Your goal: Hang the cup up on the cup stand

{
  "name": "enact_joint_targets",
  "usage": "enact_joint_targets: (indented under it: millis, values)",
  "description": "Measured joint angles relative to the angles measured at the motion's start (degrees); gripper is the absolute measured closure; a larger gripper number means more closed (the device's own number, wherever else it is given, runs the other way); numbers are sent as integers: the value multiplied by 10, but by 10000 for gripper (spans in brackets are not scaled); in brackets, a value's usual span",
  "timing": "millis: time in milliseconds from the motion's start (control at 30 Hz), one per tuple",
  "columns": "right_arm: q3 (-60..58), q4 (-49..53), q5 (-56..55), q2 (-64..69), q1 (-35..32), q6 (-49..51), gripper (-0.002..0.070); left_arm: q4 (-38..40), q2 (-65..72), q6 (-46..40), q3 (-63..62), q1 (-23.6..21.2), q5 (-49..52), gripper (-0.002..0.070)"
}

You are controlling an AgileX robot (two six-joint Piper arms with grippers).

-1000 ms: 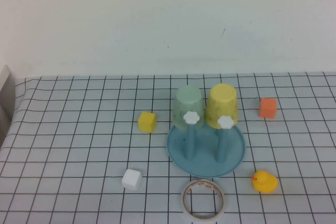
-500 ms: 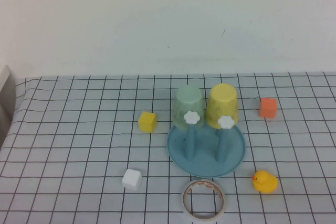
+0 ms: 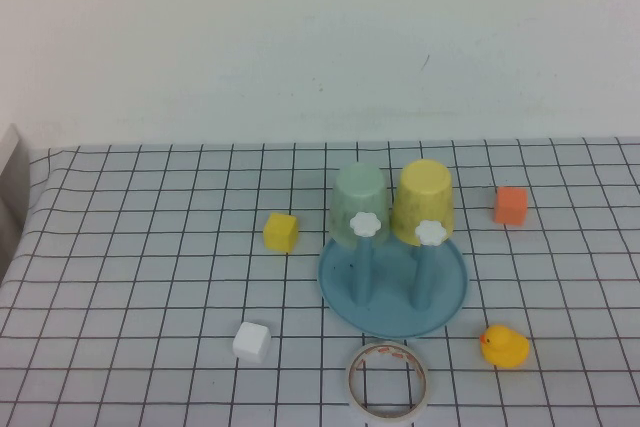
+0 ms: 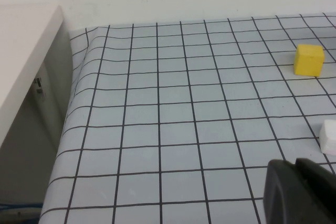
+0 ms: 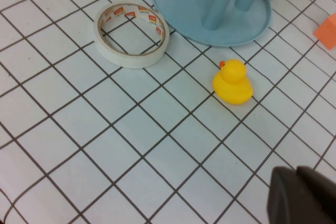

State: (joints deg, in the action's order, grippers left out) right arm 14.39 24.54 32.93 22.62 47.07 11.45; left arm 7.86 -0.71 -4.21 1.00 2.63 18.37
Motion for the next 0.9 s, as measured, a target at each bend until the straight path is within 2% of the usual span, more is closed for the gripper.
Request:
enact_joint_targets:
  millis: [400,467,567,767,900]
  values:
    - [0,0,1,-9,-1,0,678,1,-1,2,0,0,0,676]
    - [0,-1,0,-32,-17,0,678,1,-1,2,0,0,0,676]
    - [0,-1,0,-76,-82,0,678,1,-1,2,0,0,0,676]
    - [0,7,-3,-174,-290,3,678,1,-1,2,0,0,0,676]
    - [0,7,-4,-223,-417,44,678,1,-1,2,0,0,0,676]
